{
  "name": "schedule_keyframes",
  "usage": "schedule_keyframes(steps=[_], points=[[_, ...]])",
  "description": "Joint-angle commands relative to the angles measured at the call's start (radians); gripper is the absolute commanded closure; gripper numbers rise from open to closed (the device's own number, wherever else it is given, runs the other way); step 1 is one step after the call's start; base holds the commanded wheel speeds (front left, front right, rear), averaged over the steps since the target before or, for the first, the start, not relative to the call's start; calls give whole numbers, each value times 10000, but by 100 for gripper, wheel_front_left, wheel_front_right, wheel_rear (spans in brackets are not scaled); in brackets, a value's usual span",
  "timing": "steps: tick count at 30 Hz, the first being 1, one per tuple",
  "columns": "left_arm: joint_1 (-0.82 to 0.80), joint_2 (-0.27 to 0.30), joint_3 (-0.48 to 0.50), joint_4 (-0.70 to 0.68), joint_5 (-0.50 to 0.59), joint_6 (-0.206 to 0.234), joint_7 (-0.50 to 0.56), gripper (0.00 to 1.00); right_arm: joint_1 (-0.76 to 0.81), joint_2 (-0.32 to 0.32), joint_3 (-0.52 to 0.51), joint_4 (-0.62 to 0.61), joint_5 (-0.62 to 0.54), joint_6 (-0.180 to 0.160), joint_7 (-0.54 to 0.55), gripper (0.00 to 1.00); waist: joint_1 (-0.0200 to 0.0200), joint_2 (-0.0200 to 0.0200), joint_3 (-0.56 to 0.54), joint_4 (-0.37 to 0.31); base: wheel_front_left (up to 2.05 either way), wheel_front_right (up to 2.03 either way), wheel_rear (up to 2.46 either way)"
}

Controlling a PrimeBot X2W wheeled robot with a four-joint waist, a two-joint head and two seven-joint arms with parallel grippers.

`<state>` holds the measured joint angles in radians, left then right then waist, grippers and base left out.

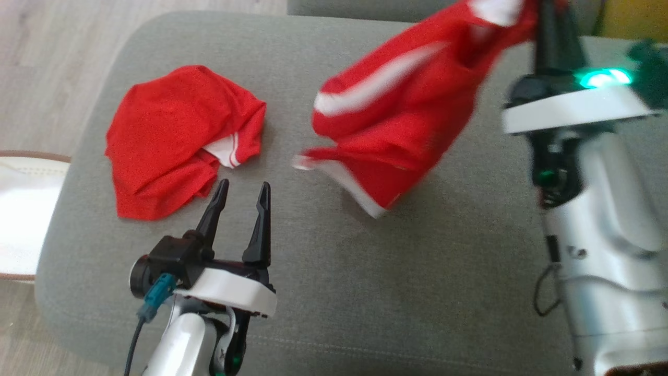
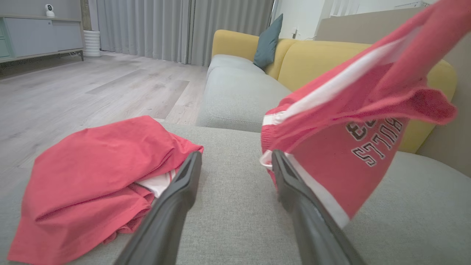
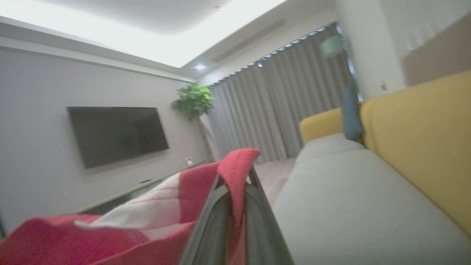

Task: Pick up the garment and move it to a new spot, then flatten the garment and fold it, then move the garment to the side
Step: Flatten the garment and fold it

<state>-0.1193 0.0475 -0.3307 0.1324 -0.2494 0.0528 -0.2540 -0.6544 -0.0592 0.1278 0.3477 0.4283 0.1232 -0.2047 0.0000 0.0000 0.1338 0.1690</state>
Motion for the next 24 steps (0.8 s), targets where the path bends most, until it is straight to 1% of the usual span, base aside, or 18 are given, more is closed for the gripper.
schedule_keyframes(steps=[1,4,5,6,9,11,14,18,21,24], points=[[-323,28,385,-361,24,7,-78,0,9,76,-167,-170,-199,75,150,100,0,0,129,-142,0,0,0],[-423,28,364,-377,84,-47,-78,0,287,-247,-1384,543,-627,75,690,100,0,0,319,-315,0,0,0],[-463,28,371,-375,105,-65,-78,0,332,-368,-1862,859,-719,75,823,21,0,0,377,-370,0,0,0],[-496,28,387,-362,130,-83,-78,0,334,-492,-2348,1225,-853,75,950,0,0,0,434,-440,0,0,0],[-600,28,414,-307,201,-149,-78,0,180,-977,-3408,2062,-1746,75,823,0,0,0,581,-594,0,0,0],[-647,28,449,-283,241,-176,-78,0,-6,-983,-4090,2494,-2228,75,725,0,0,0,628,-702,0,0,0],[-680,28,496,-265,274,-205,-78,0,-226,-799,-4541,2747,-2754,75,547,0,0,0,646,-864,0,0,0],[-716,28,514,-235,277,-234,-78,0,-93,-556,-4295,2592,-3265,75,210,0,0,0,557,-1017,0,0,0],[-680,28,536,-233,249,-208,-78,0,368,-336,-3698,2079,-3330,75,-61,0,0,0,391,-1118,0,0,0],[-585,28,537,-227,232,-182,-78,0,1175,-148,-2969,1357,-3277,75,-251,0,0,0,172,-1201,0,0,0]])
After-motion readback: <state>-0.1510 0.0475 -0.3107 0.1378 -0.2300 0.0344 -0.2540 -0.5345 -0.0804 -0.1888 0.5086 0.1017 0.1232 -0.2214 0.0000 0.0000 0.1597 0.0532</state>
